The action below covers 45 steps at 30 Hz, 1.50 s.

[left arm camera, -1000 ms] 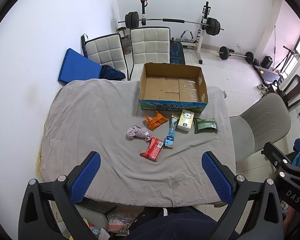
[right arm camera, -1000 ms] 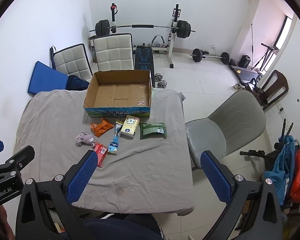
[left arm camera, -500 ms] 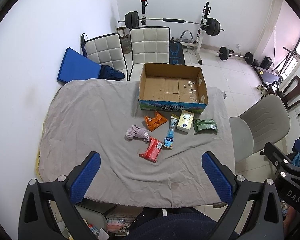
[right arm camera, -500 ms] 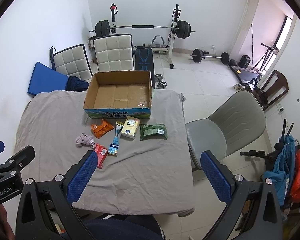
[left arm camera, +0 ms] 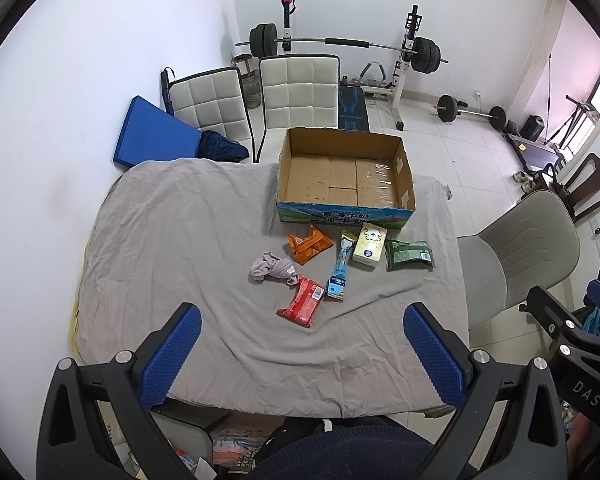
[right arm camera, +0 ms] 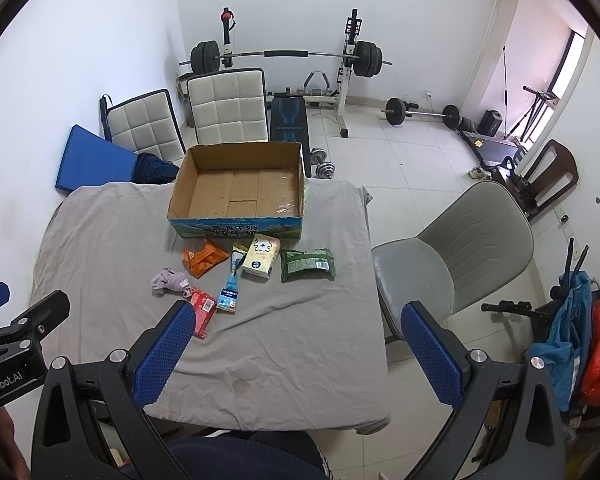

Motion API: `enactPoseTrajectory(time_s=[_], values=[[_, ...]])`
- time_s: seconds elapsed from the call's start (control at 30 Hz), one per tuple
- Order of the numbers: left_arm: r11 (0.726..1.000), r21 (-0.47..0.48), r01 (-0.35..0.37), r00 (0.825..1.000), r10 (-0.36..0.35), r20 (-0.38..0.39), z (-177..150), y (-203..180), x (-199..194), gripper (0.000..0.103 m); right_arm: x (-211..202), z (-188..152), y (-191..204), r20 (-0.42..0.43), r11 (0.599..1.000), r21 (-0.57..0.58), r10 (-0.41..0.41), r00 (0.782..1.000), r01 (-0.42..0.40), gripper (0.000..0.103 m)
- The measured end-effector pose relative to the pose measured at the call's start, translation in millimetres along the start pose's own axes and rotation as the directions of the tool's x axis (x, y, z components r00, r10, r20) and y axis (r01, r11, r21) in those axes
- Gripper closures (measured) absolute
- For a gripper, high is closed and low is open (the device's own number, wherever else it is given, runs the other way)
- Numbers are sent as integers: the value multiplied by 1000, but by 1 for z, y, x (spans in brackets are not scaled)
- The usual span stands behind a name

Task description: Organize soft objects

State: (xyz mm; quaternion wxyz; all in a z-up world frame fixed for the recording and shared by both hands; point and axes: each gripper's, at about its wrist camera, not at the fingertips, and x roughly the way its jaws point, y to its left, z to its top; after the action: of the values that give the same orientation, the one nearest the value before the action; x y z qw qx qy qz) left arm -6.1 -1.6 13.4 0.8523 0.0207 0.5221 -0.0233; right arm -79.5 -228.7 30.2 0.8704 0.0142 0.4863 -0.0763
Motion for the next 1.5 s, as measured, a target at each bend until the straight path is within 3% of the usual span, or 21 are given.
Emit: enactPoseTrajectory(time_s=[1.07, 1.3, 1.5], values=[[999, -31, -11, 1000, 12, 3, 4, 6, 10, 0, 18, 6, 0, -14, 999, 3, 42, 999, -42, 0], [999, -53, -15, 999, 17, 33, 28, 17, 56, 0, 77, 17, -8, -95, 996, 36, 83, 992, -80, 0], [997, -58, -45, 998, 42, -52, 45, 21, 135, 0, 171, 28, -18, -218, 991, 80, 123, 968, -108, 0]])
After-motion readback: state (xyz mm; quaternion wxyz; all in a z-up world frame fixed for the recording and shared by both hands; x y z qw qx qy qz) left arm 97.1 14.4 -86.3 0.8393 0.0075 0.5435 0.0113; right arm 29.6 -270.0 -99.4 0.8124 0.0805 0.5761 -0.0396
